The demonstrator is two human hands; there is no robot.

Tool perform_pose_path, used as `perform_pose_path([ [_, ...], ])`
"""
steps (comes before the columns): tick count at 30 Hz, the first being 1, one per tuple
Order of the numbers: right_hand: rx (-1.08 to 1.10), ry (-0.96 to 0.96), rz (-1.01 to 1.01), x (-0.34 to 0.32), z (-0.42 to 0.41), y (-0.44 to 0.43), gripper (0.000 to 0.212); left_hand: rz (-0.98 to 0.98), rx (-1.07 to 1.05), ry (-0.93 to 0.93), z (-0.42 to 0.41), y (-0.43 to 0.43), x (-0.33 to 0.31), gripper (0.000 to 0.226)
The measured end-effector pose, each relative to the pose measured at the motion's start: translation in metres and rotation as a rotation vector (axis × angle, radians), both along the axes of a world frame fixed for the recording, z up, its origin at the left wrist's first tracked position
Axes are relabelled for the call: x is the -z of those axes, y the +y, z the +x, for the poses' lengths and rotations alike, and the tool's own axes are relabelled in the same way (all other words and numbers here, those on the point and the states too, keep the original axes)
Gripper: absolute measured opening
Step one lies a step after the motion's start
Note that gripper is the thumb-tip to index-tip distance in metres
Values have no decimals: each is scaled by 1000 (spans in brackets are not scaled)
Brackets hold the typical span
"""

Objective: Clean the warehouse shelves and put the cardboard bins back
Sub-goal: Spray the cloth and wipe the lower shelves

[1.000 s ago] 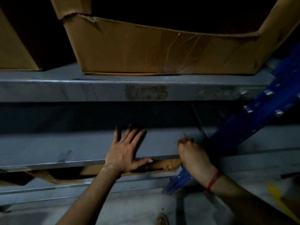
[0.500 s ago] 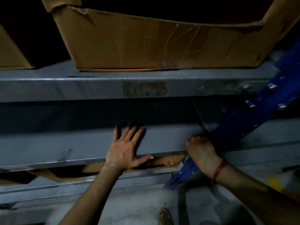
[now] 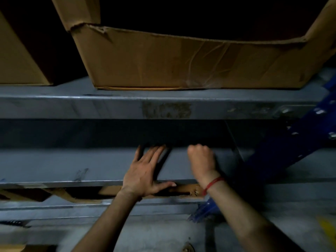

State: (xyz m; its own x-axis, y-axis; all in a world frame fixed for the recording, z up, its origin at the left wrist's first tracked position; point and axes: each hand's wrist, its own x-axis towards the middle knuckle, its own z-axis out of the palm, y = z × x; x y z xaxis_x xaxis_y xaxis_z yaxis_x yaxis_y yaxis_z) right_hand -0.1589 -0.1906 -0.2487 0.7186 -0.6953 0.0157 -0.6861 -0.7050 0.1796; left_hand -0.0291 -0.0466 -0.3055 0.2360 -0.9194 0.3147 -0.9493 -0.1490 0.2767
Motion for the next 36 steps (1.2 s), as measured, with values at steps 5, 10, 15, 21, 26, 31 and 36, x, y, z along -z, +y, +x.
perform_pose_path([
  [5, -646, -307, 380, 37, 20, 60, 30, -164, -34, 302, 7, 7, 3, 108],
  [10, -433, -420, 342, 47, -1, -38, 43, -98, -64, 405, 4, 8, -10, 121],
  [15, -132, -470, 238, 54, -7, -61, 46, -139, -156, 513, -9, 16, -16, 119],
  [21, -507, -545, 615, 37, 37, 60, 43, -320, -368, 711, -51, 53, -11, 103],
  [26, -481, -635, 1041, 21, 54, 80, 25, -315, -528, 742, -60, 92, -18, 98],
  [31, -235, -909, 1551, 2, 35, 93, 39, -416, -559, 769, -68, 99, -34, 85],
  [36, -99, -1028, 1602, -21, 18, 97, 39, -593, -540, 745, -71, 99, -62, 42],
])
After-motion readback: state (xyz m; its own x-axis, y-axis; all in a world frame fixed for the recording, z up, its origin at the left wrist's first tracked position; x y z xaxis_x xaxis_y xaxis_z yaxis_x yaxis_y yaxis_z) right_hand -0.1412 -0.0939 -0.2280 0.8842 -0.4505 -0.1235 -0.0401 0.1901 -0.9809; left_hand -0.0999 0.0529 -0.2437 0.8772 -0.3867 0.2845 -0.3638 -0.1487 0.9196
